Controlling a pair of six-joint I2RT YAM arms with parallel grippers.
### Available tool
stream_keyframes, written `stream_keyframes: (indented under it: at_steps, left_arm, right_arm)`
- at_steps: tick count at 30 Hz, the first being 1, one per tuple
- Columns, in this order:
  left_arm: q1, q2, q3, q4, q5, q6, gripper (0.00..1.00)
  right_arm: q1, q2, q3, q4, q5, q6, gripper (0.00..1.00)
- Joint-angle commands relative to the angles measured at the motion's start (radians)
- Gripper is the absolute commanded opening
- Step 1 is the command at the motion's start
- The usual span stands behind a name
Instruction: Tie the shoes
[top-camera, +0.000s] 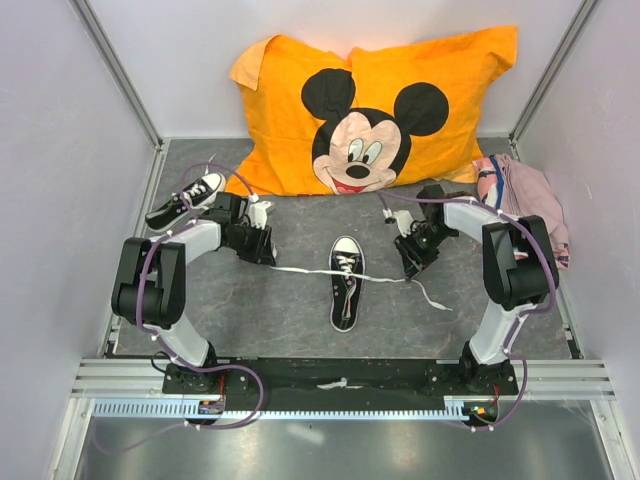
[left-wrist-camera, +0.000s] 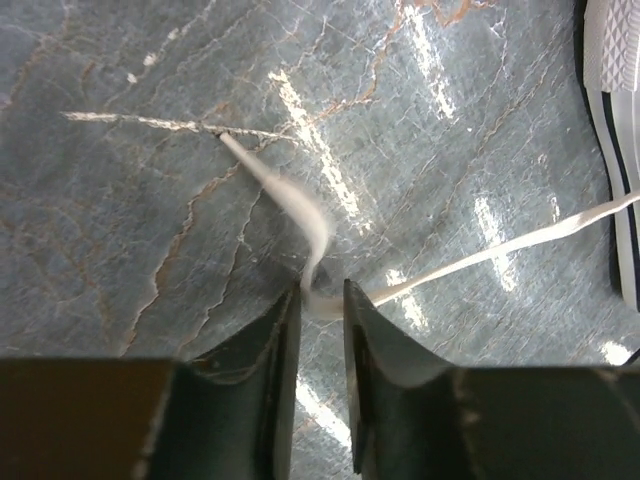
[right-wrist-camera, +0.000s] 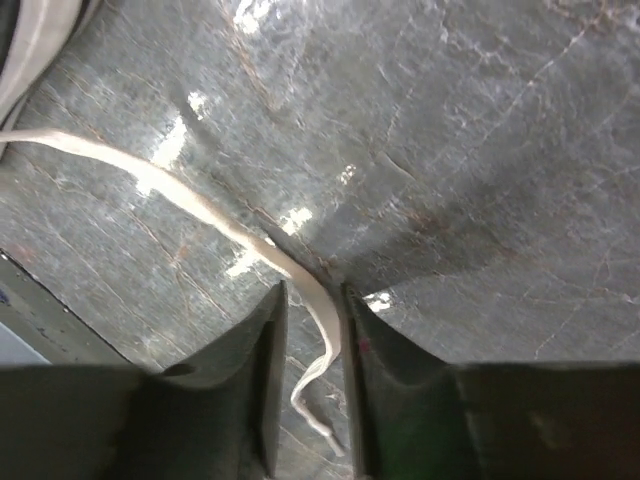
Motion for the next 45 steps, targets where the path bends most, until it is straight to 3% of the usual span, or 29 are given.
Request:
stream_keyframes:
  at_steps: [1, 9, 11, 13, 17, 19, 23, 26, 30, 33, 34, 37, 45]
  left_arm:
    - [-0.001, -0.037, 0.066, -0.035, 0.011, -0.031, 0.4]
    - [0.002, -0.313, 0.149, -0.124, 0.017, 0.093, 0.55]
    - [0.002, -0.416, 0.155, -0.122, 0.018, 0.135, 0.71]
    - [0.002, -0.468, 0.164, -0.122, 0.035, 0.193, 0.79]
    - [0.001, -0.565, 0.17, -0.119, 0.1, 0.267, 0.83]
    - [0.001, -0.6, 0.156, -0.121, 0.145, 0.339, 0.92]
    - [-0.016, -0.58, 0.179, -0.254, 0.274, 0.589, 0.97]
    - [-0.059, -0.548, 0.15, -0.308, 0.296, 0.718, 0.95]
    - [-0.232, -0.498, 0.052, -0.314, 0.172, 0.9, 0.85]
    - [-0.33, -0.439, -0.009, -0.274, 0.114, 0.937, 0.73]
    - [-0.347, -0.423, -0.023, -0.233, 0.101, 0.939, 0.64]
    - [-0.392, -0.349, -0.058, -0.167, 0.06, 0.942, 0.54]
    - [-0.459, -0.208, -0.052, -0.016, -0.008, 0.951, 0.4]
  right_arm:
    - [0.007, -0.022, 0.056, -0.001, -0.022, -0.014, 0.47]
    - [-0.034, -0.255, 0.183, -0.066, -0.02, -0.019, 0.93]
    - [-0.036, -0.348, 0.197, -0.049, -0.011, -0.022, 0.98]
    - [-0.036, -0.408, 0.206, -0.012, -0.019, -0.016, 0.98]
    - [-0.037, -0.569, 0.191, 0.068, -0.098, 0.008, 0.98]
    - [-0.036, -0.625, 0.12, 0.177, -0.135, 0.032, 0.98]
    - [-0.036, -0.703, 0.044, 0.194, -0.236, -0.127, 0.98]
    - [-0.023, -0.674, 0.024, 0.091, -0.27, -0.266, 0.98]
    - [0.021, -0.625, -0.048, 0.026, -0.175, -0.362, 0.98]
    - [0.037, -0.591, -0.097, 0.032, -0.083, -0.387, 0.98]
    - [0.038, -0.585, -0.108, 0.037, -0.056, -0.388, 0.98]
    - [0.04, -0.563, -0.142, 0.037, -0.023, -0.388, 0.98]
    - [0.033, -0.513, -0.202, 0.06, 0.015, -0.368, 0.98]
